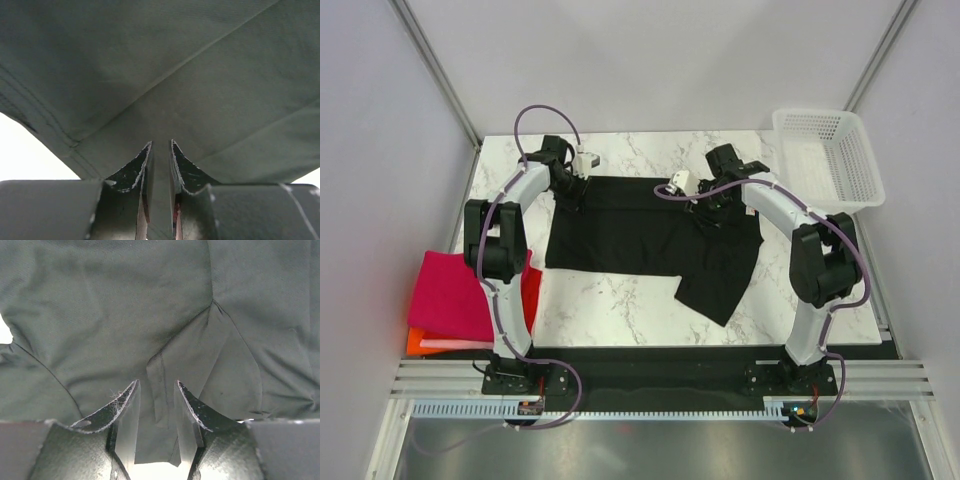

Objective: Fold and stack the t-shirts
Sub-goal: Fold the tshirt

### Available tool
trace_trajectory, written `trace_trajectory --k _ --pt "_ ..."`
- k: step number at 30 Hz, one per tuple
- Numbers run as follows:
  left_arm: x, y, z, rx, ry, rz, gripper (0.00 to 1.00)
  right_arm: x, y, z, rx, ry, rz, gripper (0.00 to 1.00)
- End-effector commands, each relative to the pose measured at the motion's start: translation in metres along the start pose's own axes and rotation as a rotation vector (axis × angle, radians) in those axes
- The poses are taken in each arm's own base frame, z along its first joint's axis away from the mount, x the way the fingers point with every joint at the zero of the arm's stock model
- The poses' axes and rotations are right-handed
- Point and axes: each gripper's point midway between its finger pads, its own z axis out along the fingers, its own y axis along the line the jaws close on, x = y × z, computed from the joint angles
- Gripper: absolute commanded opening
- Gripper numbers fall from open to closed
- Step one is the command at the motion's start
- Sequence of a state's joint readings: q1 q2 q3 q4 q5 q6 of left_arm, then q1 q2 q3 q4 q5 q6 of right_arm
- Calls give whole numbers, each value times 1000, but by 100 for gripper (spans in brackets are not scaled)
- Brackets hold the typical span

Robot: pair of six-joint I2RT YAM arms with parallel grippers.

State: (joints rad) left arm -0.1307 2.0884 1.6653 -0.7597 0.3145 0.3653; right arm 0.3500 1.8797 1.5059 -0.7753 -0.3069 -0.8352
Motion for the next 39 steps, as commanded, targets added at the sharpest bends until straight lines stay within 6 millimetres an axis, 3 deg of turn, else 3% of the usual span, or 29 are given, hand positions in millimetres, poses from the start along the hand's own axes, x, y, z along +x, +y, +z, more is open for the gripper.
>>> trace_trajectory --k 1,12,32,39 --pt "-3 -10 -2 34 -18 -36 23 3 -4 8 9 24 -48 42" --pt "4 -6 6 24 9 -52 25 20 -3 26 -3 91 -38 43" --pt "1 -2 11 -5 21 -36 24 31 -1 47 -20 140 -36 45" --pt "-1 0 11 -14 20 -33 24 35 -12 51 29 163 -25 44"
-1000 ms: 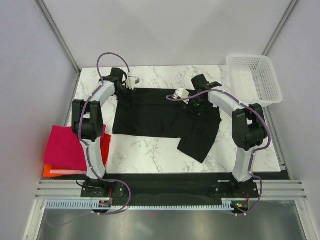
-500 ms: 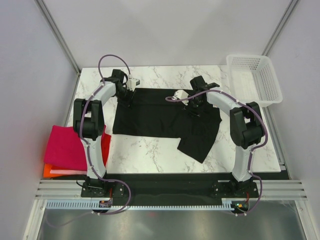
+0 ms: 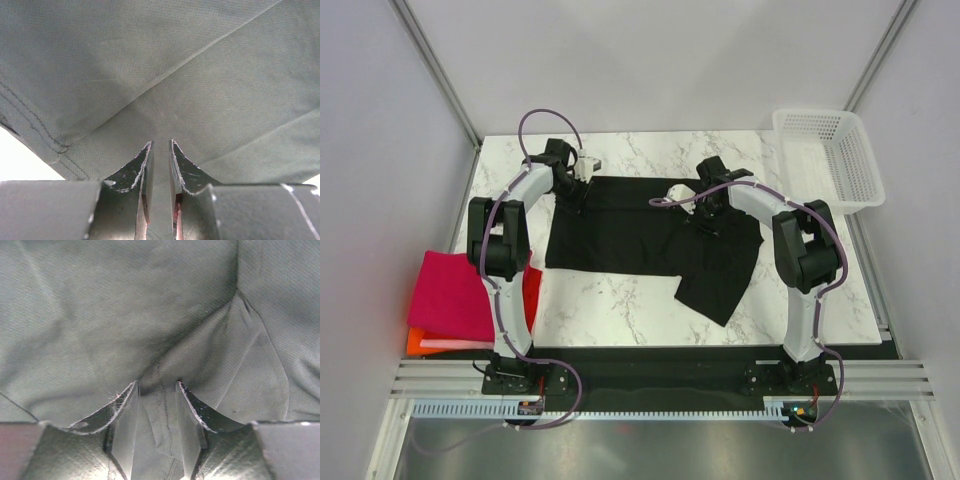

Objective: Fold and stack the t-shirts
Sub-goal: Fold the tshirt

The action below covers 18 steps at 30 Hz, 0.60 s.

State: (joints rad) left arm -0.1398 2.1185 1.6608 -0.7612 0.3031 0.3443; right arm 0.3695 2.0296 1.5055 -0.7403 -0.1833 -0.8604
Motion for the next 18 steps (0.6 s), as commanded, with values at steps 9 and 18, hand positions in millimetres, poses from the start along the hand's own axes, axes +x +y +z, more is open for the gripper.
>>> trace_trajectory --k 9,18 --pt "-12 1 1 -15 -19 -5 24 -15 -32 -11 157 -41 20 8" --pt "-18 0 0 -14 -29 -4 24 -22 -66 -22 282 -33 60 12"
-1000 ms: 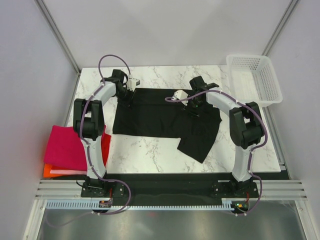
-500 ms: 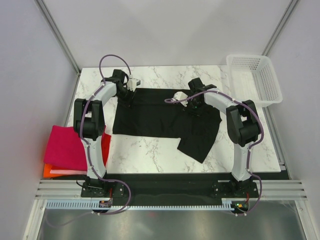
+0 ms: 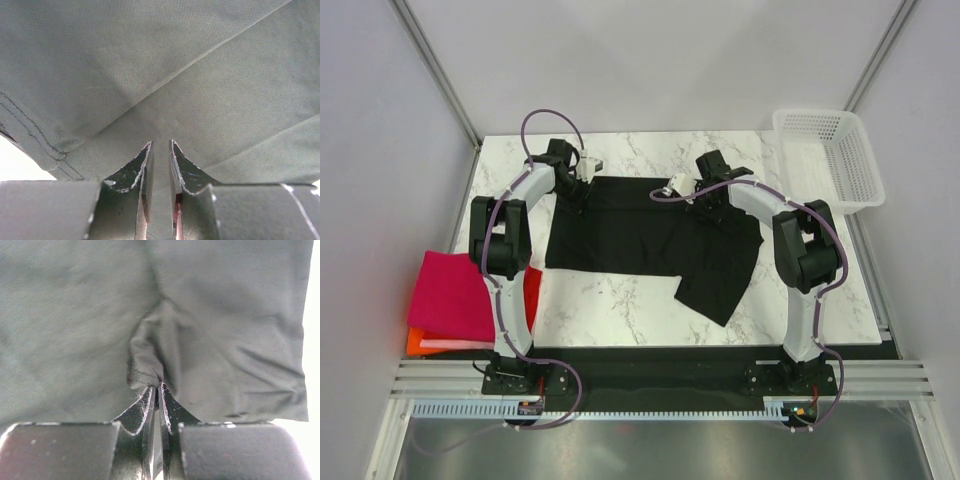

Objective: Fold and stack the t-shirts
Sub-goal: Fold the tshirt

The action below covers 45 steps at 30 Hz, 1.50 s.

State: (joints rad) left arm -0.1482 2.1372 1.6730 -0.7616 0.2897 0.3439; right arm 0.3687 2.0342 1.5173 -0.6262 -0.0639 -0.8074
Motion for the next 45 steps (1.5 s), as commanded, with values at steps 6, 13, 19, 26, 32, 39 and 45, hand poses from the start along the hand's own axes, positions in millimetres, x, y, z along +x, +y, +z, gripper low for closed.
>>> trace_trajectory --k 6,13,19,26,32,39,45 --pt "-18 0 -5 -7 -41 -7 24 -18 -51 -18 178 -47 75 20" --pt "-20 -2 -4 -4 -43 -9 24 -22 -64 -38 247 -68 108 32" --pt "-22 -3 -7 -8 -48 -1 24 -42 -42 -67 155 -195 106 34" --pt "-23 -2 -6 -12 -48 5 24 -51 29 -86 -174 -282 34 34" --pt "-31 1 -8 -23 -63 18 24 -39 36 -63 -189 -219 73 33" --pt "-67 25 -16 -108 -119 99 24 -20 -13 -33 -47 -192 264 31" --pt "-82 42 -6 -152 -126 134 24 1 -66 -16 42 -179 393 31"
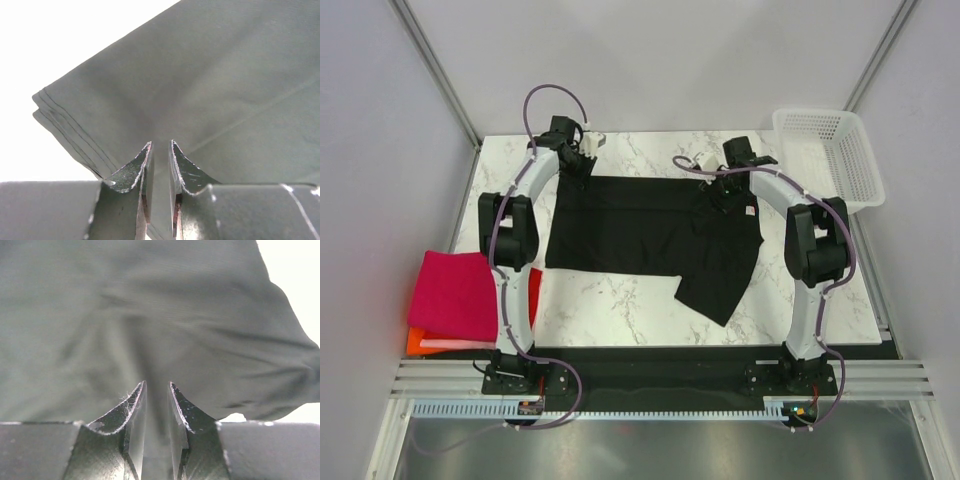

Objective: Fold and stack the t-shirts
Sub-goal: Fold the tshirt

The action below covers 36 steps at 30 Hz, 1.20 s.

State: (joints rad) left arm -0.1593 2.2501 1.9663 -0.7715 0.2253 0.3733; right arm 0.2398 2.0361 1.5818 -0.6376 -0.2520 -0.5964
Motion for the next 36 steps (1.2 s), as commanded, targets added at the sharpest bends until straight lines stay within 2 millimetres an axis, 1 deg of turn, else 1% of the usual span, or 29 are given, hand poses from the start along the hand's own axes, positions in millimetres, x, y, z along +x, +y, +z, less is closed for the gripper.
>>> trace_trajectory --k 1,2,3,4,5,6,7,8,9,12,13,15,20,21,23,25,26,28,29,30,31,32,33,34,35,36 --pt "-6 14 14 -38 5 55 24 -19 -48 -5 114 -69 73 31" --pt "-5 17 18 -42 11 56 24 -18 -56 -5 130 -66 85 31" --pt "-5 18 20 -48 14 57 24 -12 -65 -1 137 -57 105 31" --pt "-4 21 27 -50 18 57 24 -16 -73 -3 152 -70 115 30" --pt "-3 23 29 -55 21 57 24 -15 -80 -4 165 -71 125 31" --pt "-5 26 31 -69 19 61 24 -14 -91 -5 182 -77 138 31" --pt "-4 28 35 -75 24 63 24 -14 -96 -5 191 -76 144 31" --pt "0 31 40 -79 35 60 24 -8 -102 -1 203 -63 155 31" --pt "-1 34 41 -92 32 64 24 -7 -111 -3 222 -68 165 31" --pt "4 40 47 -108 49 68 24 8 -123 5 240 -37 192 31" --pt "5 41 48 -110 50 66 24 10 -125 8 244 -32 192 31" --pt "8 42 49 -114 58 64 24 20 -129 15 251 -9 202 31" --pt "11 43 52 -116 68 67 24 42 -136 30 266 44 224 31" --pt "12 42 52 -112 69 67 24 44 -139 31 277 46 227 30" --pt "14 41 52 -111 73 66 24 55 -147 36 297 71 239 31" --pt "17 41 54 -107 80 65 24 55 -155 37 313 66 245 31" --pt "17 41 56 -107 80 65 24 61 -158 43 319 81 249 31" --pt "15 42 58 -109 77 65 24 56 -167 45 336 75 237 31" --pt "15 43 60 -110 78 65 24 61 -169 54 333 90 238 31" --pt "12 46 60 -117 71 70 24 50 -178 51 350 70 232 32" --pt "13 47 64 -118 75 71 24 49 -182 54 353 69 228 32" --pt "12 49 67 -123 75 78 24 54 -183 64 344 82 233 32" --pt "3 54 65 -140 56 88 23 42 -192 59 359 60 225 32" --pt "-1 57 66 -150 50 94 23 40 -195 60 360 60 220 32" --pt "2 60 73 -161 58 98 23 43 -195 67 353 67 217 33" --pt "-11 65 69 -178 28 103 23 36 -199 63 358 57 208 33"
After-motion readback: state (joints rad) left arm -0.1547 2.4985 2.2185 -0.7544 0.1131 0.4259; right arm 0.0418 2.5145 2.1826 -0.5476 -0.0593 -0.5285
